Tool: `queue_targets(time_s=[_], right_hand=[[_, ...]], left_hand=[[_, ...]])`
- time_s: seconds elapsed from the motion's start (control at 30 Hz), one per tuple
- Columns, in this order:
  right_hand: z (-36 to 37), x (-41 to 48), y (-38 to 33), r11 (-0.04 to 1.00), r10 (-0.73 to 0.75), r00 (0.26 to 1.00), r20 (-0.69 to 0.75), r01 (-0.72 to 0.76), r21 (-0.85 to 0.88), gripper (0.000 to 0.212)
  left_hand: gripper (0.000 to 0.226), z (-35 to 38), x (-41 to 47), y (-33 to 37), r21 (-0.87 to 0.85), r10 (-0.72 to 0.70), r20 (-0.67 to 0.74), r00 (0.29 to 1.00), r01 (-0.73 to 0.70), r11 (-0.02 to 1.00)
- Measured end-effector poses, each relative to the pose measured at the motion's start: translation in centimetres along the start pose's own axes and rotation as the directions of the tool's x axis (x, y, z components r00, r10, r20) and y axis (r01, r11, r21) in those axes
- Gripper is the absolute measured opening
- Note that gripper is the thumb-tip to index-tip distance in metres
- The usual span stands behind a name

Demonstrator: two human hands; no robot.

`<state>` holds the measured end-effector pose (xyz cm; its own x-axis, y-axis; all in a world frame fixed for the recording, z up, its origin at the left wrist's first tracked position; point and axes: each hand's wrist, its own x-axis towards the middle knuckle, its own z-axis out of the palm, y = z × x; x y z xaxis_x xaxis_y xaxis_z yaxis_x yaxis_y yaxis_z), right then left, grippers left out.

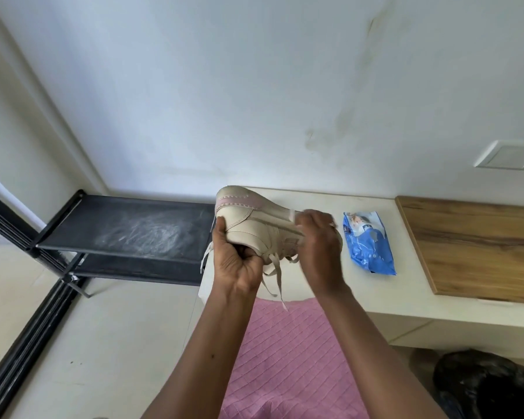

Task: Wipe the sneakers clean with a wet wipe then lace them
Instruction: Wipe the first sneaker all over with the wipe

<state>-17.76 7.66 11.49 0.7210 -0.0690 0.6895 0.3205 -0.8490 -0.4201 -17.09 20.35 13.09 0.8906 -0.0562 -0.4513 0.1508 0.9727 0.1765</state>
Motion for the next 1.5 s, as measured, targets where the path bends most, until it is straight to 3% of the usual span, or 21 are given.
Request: queue_targets(time_s=[0.1,0.17,0.27,0.37,0.47,0.53,0.63,0.73,0.8,0.83,0.9,0.93,0.97,1.0,1.07,1.13,1.27,1.33,1.43,1.47,1.5], right_hand=[[-0.1,-0.2,1.6,0.961,0.277,0.959,-0.061,-0.278,-0.009,0.035],[0.4,0.0,0.1,0.941,0.338,0.936,-0.092,-0.337,0.03,0.033],[0.9,-0.1,-3.5,0.96,0.262,0.955,-0.138,-0.243,0.138,0.022],[0.9,-0.9,-5.1,0.972,0.082,0.989,-0.123,-0.052,0.231,0.017],[0.8,-2.0,-3.2,0.986,-0.107,0.989,-0.102,0.119,0.12,0.02],[0.5,-2.6,-1.1,0.99,-0.12,0.988,-0.096,0.126,0.061,0.027],[0.5,-3.2,0.8,1.0,-0.014,0.991,-0.13,0.012,-0.019,0.021],[0.9,-3.5,1.5,0.971,0.224,0.946,-0.235,-0.237,-0.028,0.016],[0.7,-3.3,2.4,0.859,0.51,0.823,-0.25,-0.502,0.1,0.015],[0.5,-3.2,2.8,0.739,0.673,0.709,-0.211,-0.643,0.199,0.016],[0.4,-2.6,3.1,0.366,0.903,0.429,0.009,-0.782,0.505,0.015],[0.3,-2.1,2.8,0.17,0.924,0.346,0.16,-0.75,0.64,0.015],[0.3,-1.8,2.4,0.018,0.914,0.302,0.271,-0.697,0.716,0.019],[0.2,-1.5,2.0,-0.057,0.9,0.291,0.325,-0.659,0.75,0.022],[-0.1,-1.0,1.5,-0.024,0.889,0.336,0.312,-0.645,0.764,0.025],[-0.2,-0.4,1.3,0.094,0.88,0.405,0.246,-0.657,0.748,0.026],[-0.1,1.2,0.9,0.361,0.84,0.531,0.112,-0.702,0.614,0.028],[-0.2,1.6,0.9,0.386,0.839,0.536,0.095,-0.709,0.59,0.028],[-0.2,1.3,1.1,0.33,0.856,0.495,0.149,-0.746,0.579,0.026],[-0.2,1.1,0.9,0.317,0.859,0.485,0.16,-0.752,0.577,0.026],[-0.2,0.8,0.8,0.314,0.86,0.483,0.164,-0.755,0.575,0.027]], left_hand=[[0.032,0.2,-0.2,-0.2,0.023,0.033,0.009,0.999,-0.034,0.999],[0.033,0.6,-0.8,-1.0,0.083,0.02,0.011,1.0,-0.021,0.996],[0.042,0.8,-1.1,-2.0,0.119,-0.048,0.031,0.998,0.044,0.992],[0.047,-0.1,-0.6,-1.8,0.061,-0.119,0.031,0.992,0.117,0.991],[0.044,-0.3,0.0,-1.2,0.011,-0.117,0.001,0.993,0.117,0.993],[0.042,-0.2,0.2,-0.9,0.034,-0.1,-0.038,0.994,0.101,0.994],[0.038,-0.4,0.5,-0.7,-0.002,-0.073,-0.071,0.995,0.073,0.997],[0.032,-0.3,0.8,-0.2,-0.059,-0.042,-0.072,0.997,0.037,0.998],[0.03,-0.2,1.1,0.5,-0.071,-0.018,-0.08,0.997,0.013,0.997],[0.03,-0.3,1.3,0.8,-0.074,-0.005,-0.082,0.997,-0.001,0.997],[0.029,-0.4,1.3,1.2,-0.081,0.009,-0.082,0.997,-0.016,0.997],[0.028,-0.4,1.2,1.4,-0.08,0.014,-0.088,0.996,-0.022,0.997],[0.029,-0.6,1.3,1.5,-0.067,0.031,-0.105,0.994,-0.038,0.997],[0.031,-0.6,1.1,1.5,-0.049,0.041,-0.105,0.994,-0.046,0.998],[0.038,-0.5,0.9,1.5,0.113,0.079,-0.129,0.988,-0.064,0.992],[0.031,-0.5,0.8,1.5,0.434,0.167,-0.17,0.971,-0.079,0.898],[0.034,-0.6,0.6,2.3,0.85,0.331,-0.1,0.938,-0.092,0.518],[0.039,-0.5,0.3,2.7,0.944,0.38,-0.03,0.924,-0.098,0.314],[0.042,0.0,-0.3,2.6,0.992,0.497,0.106,0.861,-0.123,0.002],[0.044,0.0,-0.2,2.5,0.989,0.511,0.141,0.848,-0.141,-0.038],[0.045,0.0,-0.2,2.4,0.983,0.484,0.154,0.861,-0.183,0.013]])
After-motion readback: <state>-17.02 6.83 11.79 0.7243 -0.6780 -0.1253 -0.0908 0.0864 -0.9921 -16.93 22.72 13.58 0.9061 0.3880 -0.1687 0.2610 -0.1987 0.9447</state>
